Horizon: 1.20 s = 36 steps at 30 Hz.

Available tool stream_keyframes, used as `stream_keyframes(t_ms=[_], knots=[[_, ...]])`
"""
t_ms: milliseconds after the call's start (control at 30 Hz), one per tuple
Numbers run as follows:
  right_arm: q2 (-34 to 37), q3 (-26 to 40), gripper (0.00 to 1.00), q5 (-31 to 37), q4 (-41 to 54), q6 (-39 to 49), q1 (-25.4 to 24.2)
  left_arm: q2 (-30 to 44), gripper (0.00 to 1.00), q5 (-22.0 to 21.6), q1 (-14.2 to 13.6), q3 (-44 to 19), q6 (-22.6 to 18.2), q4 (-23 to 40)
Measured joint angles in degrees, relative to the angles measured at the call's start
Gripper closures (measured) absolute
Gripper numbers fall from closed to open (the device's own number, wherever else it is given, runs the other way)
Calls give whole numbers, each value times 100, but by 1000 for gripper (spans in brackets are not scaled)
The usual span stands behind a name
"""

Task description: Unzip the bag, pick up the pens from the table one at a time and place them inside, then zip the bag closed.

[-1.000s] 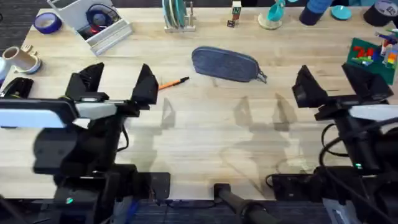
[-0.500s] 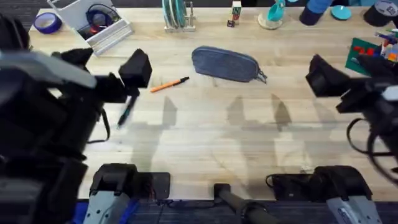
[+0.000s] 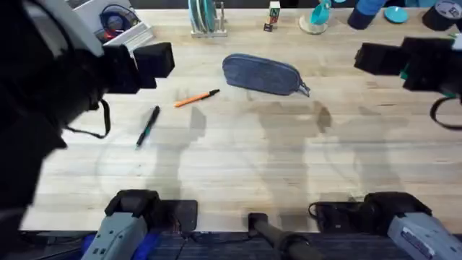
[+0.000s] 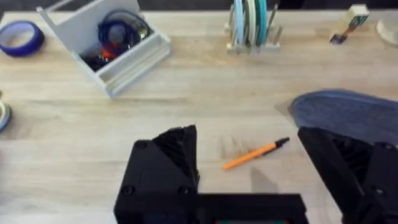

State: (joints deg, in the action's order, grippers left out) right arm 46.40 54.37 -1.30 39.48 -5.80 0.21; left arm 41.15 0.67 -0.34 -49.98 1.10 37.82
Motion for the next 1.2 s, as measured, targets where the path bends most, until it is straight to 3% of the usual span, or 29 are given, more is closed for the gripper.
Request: stream_keyframes(t_ms=[200, 433, 700, 1200], knots=[[968, 745, 6, -2, 608, 0, 0, 777, 7, 20, 0, -768, 0, 710], [1708, 1161, 5, -2, 899, 0, 0, 1450, 7, 115, 0, -1315, 0, 1128], [1795, 1192, 5, -2, 918, 0, 0, 1859, 8, 382, 0, -1394, 1, 1144], [1796, 1200, 5, -2, 923, 0, 0, 1934, 7, 424, 0, -1394, 0, 1143]])
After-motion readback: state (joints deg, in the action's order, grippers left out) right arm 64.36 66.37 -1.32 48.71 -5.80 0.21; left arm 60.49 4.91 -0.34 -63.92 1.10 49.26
